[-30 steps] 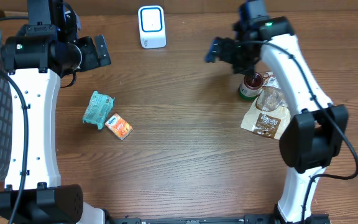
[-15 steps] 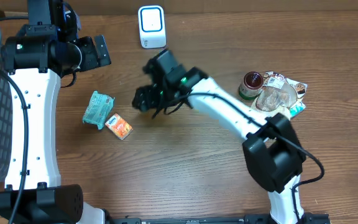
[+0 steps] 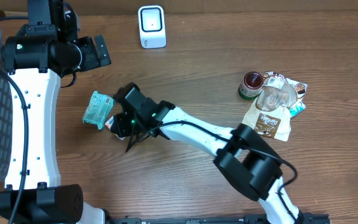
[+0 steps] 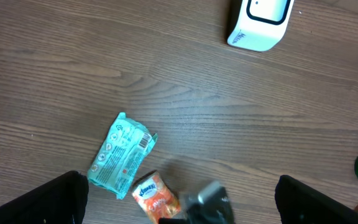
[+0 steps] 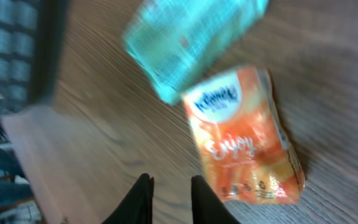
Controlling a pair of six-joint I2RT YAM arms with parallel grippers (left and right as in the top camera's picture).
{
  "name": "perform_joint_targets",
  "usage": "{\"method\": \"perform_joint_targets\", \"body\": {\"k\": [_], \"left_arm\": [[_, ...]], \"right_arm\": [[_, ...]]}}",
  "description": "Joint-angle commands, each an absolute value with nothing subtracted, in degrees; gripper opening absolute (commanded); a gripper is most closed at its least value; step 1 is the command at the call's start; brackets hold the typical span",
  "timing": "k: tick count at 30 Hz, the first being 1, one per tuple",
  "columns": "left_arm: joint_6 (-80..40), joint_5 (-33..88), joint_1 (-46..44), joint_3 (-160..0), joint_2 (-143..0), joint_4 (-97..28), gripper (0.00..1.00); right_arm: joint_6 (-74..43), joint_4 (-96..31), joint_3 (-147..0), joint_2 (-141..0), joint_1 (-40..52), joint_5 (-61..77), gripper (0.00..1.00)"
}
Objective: Scan the item barcode
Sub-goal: 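Move the right gripper left and grasp the orange Kleenex pack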
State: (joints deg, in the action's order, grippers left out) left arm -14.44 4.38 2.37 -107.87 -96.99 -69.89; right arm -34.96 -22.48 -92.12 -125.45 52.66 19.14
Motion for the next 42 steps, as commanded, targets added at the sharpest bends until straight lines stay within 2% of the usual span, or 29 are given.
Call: {"method": "perform_joint_targets", "body": {"k": [1, 8, 12, 17, 19, 22, 27, 35, 38, 42], "left_arm": [[-13.72, 4.03, 2.57, -107.77, -97.30, -69.87, 1.00], [-13.72, 4.03, 2.57, -107.77, -97.30, -69.87, 0.99], [-13.72, 4.03, 2.57, -107.77, -97.30, -69.87, 1.00], [-13.72, 4.03, 2.57, -107.77, -97.30, -69.87, 1.00], [-13.72, 4.03, 2.57, -107.77, -97.30, -69.87, 1.00], [-13.72, 4.03, 2.57, -107.77, -97.30, -69.87, 1.00], [-13.72, 4.03, 2.57, -107.77, -97.30, -69.87, 0.99], [-13.72, 4.03, 2.57, -107.77, -97.30, -69.87, 1.00], [-13.72, 4.03, 2.57, -107.77, -97.30, -69.87, 1.00], [-13.72, 4.03, 2.57, -107.77, -97.30, -69.87, 1.00]], "right_arm": [[-37.54, -24.51, -91.42, -128.07, 52.45, 19.99, 0.15], [-28.93, -34.63, -92.07, -127.90, 49.15, 19.09, 0.15], [-21.08, -42.50, -95.29, -126.87, 43.99, 19.14, 0.16], [-17.52, -44.77, -99.48, -125.40, 40.95, 21.12, 0.33], [-17.58, -42.65, -99.57, -125.43, 41.08, 24.99, 0.40], [-19.79, -36.67, -98.87, -125.51, 43.66, 29.36, 0.45], [-31.31, -27.62, -98.61, -129.21, 50.74, 23.20, 0.33], [-31.51, -28.62, -98.61, -131.81, 53.28, 19.57, 0.38], [-30.35, -34.24, -98.61, -131.81, 51.42, 14.68, 0.38], [-23.86, -40.16, -98.67, -131.81, 47.68, 14.63, 0.38]]}}
